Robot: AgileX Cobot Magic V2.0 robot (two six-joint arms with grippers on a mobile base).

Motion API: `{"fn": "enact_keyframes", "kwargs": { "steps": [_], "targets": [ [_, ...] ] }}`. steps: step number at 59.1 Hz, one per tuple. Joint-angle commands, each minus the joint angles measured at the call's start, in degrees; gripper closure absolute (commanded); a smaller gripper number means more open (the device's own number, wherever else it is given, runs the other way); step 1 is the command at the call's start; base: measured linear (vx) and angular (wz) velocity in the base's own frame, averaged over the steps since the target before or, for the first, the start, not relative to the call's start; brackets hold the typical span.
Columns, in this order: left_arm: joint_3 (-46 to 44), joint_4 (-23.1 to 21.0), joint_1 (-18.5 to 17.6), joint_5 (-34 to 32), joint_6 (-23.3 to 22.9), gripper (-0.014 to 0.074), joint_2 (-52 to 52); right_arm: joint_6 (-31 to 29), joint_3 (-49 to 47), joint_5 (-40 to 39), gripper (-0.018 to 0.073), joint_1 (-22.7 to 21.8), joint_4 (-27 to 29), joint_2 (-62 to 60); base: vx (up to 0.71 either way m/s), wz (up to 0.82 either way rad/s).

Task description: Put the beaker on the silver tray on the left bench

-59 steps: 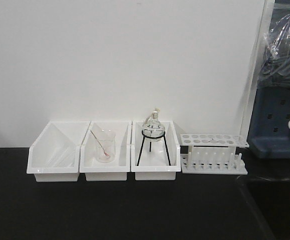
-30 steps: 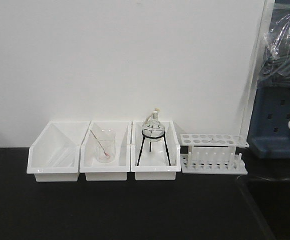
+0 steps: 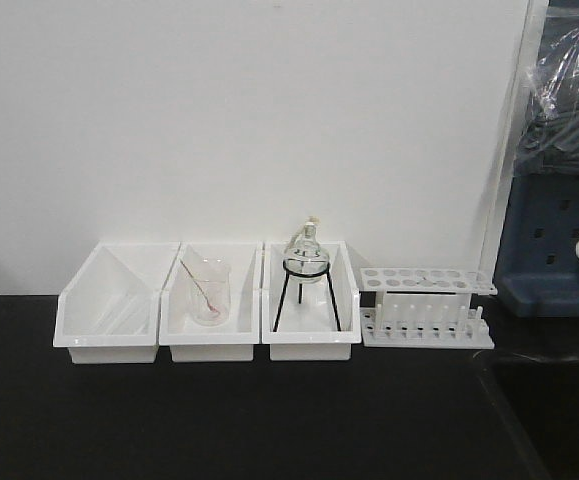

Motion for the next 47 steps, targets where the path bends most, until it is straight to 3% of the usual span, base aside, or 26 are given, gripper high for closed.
{"fn": "enact_keyframes", "kwargs": {
  "steps": [1, 12, 47],
  "targets": [
    [1.1, -0.1, -0.4, -4.7, -0.1, 0.0595, -0.4, 0.9, 2.5, -5.0, 0.0571, -3.3, -1.2, -5.5, 0.00, 0.00],
    [1.1, -0.1, -0.4, -4.7, -0.1, 0.0595, -0.4, 1.2, 5.3, -2.0, 0.0571, -4.4, -5.9, -6.4, 0.00, 0.00],
    [1.1, -0.1, -0.4, -4.7, -0.1, 0.0595, -0.4, 1.2, 5.3, -1.8, 0.0571, -4.4, -5.9, -6.9, 0.00, 0.00]
  ]
}}
